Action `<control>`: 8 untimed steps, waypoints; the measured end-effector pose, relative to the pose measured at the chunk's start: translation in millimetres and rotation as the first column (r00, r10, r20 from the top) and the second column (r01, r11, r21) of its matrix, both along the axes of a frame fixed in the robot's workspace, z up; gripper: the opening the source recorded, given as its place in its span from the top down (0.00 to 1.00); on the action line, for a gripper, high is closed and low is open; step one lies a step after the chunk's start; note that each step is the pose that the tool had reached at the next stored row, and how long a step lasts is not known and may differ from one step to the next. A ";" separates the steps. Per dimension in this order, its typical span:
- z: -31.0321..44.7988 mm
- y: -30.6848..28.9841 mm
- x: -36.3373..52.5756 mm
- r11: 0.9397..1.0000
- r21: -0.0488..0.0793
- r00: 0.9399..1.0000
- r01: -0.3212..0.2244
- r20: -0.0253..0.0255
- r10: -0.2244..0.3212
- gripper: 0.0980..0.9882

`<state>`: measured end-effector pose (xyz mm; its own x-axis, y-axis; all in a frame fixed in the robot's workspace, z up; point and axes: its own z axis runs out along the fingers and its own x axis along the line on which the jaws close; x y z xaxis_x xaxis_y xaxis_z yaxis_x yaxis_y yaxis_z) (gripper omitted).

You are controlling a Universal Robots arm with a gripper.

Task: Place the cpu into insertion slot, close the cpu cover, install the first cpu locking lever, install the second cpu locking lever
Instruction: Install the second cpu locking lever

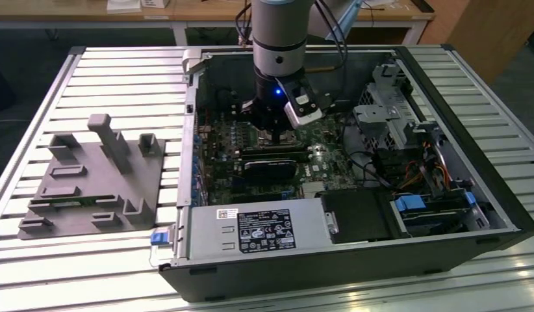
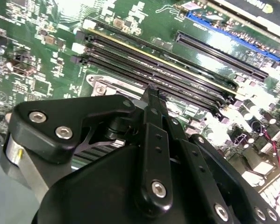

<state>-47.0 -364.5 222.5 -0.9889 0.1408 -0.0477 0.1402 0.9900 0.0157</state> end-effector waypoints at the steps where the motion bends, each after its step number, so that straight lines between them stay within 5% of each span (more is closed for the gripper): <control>1: 0.0 0.0 0.0 1.000 0.000 1.000 0.000 0.000 0.000 0.99; 8: -0.8 0.1 0.1 1.000 0.001 1.000 0.000 -0.001 0.000 0.99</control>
<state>-46.9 -364.4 221.7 -0.9890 0.1408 -0.0463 0.1402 0.9900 0.0160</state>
